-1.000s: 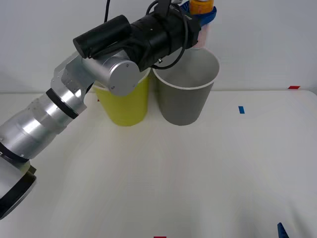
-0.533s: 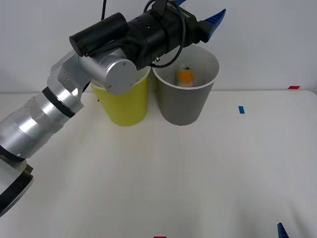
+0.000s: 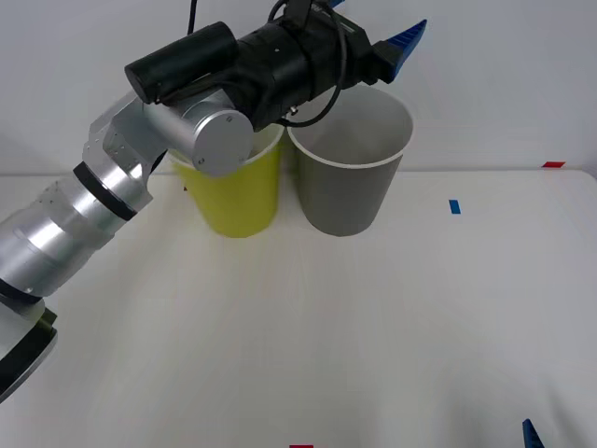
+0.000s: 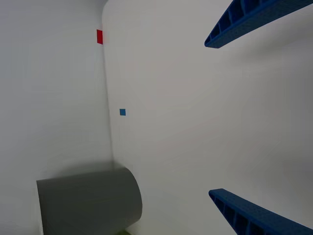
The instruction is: Put cans in the gray bin and PET bottles in the light green bin.
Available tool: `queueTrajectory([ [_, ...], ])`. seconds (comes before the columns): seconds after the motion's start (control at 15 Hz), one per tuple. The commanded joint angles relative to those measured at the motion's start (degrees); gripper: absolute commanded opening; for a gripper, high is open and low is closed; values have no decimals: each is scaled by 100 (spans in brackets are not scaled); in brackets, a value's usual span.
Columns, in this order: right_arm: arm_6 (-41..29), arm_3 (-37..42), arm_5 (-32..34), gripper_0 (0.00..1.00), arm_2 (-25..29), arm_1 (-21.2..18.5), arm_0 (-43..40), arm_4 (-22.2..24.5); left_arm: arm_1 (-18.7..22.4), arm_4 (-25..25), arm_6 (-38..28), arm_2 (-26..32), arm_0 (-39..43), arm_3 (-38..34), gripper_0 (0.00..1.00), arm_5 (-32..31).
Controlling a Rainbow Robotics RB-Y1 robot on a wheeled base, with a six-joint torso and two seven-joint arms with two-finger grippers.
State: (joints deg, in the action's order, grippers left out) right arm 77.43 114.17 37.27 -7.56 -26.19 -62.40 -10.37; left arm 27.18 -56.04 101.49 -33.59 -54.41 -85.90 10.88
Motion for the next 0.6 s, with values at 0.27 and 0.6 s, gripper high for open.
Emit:
queueTrajectory([
  [0.27,0,0,0,100,0,0,0,0,657,-206,-156,493,9,-964,100,1531],
  [0.6,0,0,0,100,0,0,0,0,912,-443,-200,1337,589,-1755,100,2498],
])
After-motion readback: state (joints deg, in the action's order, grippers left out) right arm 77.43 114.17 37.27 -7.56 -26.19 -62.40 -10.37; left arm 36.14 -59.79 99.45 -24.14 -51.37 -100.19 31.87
